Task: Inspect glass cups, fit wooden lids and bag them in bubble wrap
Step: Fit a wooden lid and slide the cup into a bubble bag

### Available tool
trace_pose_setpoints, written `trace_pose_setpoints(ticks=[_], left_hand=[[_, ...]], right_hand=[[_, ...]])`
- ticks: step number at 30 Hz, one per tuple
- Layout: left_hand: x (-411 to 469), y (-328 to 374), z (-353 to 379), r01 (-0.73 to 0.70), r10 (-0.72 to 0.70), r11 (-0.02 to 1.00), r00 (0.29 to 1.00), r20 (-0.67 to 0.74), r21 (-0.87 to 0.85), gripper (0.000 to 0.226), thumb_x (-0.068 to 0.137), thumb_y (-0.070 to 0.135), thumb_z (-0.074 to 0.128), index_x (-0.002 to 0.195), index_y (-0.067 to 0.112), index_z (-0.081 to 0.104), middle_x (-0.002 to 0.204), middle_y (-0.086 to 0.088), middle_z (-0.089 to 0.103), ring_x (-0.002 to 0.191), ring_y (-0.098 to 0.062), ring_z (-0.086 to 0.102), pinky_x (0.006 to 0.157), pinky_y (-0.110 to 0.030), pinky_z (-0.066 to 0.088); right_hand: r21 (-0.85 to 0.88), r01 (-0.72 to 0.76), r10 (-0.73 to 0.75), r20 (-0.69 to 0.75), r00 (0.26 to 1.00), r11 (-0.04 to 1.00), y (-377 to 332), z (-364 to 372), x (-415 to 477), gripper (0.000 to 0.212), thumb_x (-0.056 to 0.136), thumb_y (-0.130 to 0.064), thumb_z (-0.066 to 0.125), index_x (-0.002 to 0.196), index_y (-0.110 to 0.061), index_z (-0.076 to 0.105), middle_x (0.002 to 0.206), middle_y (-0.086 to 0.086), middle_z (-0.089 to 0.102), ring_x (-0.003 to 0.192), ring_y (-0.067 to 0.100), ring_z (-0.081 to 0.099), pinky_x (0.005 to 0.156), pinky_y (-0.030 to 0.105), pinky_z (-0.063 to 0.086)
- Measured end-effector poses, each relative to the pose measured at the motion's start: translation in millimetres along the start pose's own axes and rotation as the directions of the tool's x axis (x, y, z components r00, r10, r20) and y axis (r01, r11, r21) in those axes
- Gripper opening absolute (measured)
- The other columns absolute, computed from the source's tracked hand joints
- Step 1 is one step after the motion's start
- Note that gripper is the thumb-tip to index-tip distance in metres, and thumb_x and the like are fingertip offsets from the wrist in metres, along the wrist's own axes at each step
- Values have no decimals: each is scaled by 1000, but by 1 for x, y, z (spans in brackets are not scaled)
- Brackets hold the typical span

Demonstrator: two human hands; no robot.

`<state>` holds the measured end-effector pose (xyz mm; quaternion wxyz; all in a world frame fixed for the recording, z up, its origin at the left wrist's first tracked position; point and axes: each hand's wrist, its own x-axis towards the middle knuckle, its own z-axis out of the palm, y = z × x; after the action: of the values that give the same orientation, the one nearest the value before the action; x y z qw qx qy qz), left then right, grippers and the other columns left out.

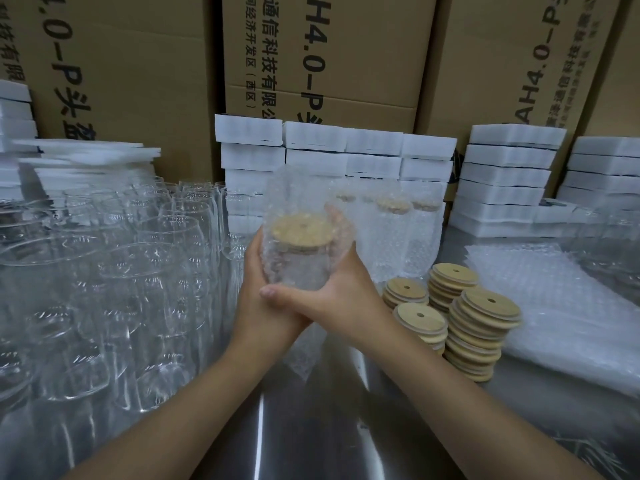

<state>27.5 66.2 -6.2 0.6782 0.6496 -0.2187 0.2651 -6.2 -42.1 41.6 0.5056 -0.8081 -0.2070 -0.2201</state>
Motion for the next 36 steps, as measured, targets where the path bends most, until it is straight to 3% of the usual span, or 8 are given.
trace_pose_setpoints(ticks=[4,8,12,15,19,21,27,36], left_hand=[[-3,4,-1,-15,15,999,1000,9,51,101,56,34,88,141,30,35,125,14,63,115,-5,62,91,-24,54],[-6,6,-3,-11,-1,985,998,67,170,99,57,43,91,138,36,36,131,17,57,122,0,55,102,-28,48],[-7,8,-3,96,-125,974,983,135,203,117,50,61,84,134,66,3,126,53,33,120,30,32,90,7,28],[-6,3,-1,174,-223,951,959,174,257,127,53,64,75,147,46,-9,138,25,35,127,10,33,88,7,24],[-9,-4,1,182,-339,861,901,269,476,111,80,59,68,156,25,-5,152,8,31,140,-6,26,108,-20,24],[-11,-5,0,129,-359,816,877,319,564,99,85,51,66,156,24,3,151,6,32,142,-11,23,113,-25,23],[-10,-3,0,45,-331,784,874,356,619,71,88,45,65,148,30,30,139,9,43,133,-8,36,108,-22,29],[-11,-1,-2,19,-326,776,867,376,630,64,89,45,64,145,31,36,136,11,47,131,-7,37,108,-23,31]], right_hand=[[-335,-32,20,-40,999,942,-15,-13,7,113,52,-76,71,138,-52,1,136,-9,54,117,13,56,96,36,49],[-359,-61,89,64,994,932,-24,-32,19,96,59,-67,74,137,-49,21,121,-13,56,105,11,58,89,37,51],[-410,-86,122,63,991,908,-28,-45,34,77,60,-60,75,121,-41,32,92,-13,56,81,11,61,69,40,57],[-467,-162,116,-125,985,869,-16,-57,58,73,64,-62,75,109,-28,28,85,-7,53,68,14,59,56,37,51],[-541,-194,59,-258,964,818,15,-61,86,68,72,-55,74,102,-15,29,86,-1,44,63,14,48,48,29,29],[-588,-178,31,-251,967,789,29,-59,93,64,74,-50,76,100,-12,31,89,2,42,66,17,46,50,30,28],[-663,-234,76,-259,963,711,57,-55,109,62,80,-43,73,113,-2,41,111,15,46,90,31,54,65,33,38],[-753,-238,69,-249,966,614,75,-46,116,40,97,-22,54,128,2,46,141,19,33,120,35,45,95,34,40]])
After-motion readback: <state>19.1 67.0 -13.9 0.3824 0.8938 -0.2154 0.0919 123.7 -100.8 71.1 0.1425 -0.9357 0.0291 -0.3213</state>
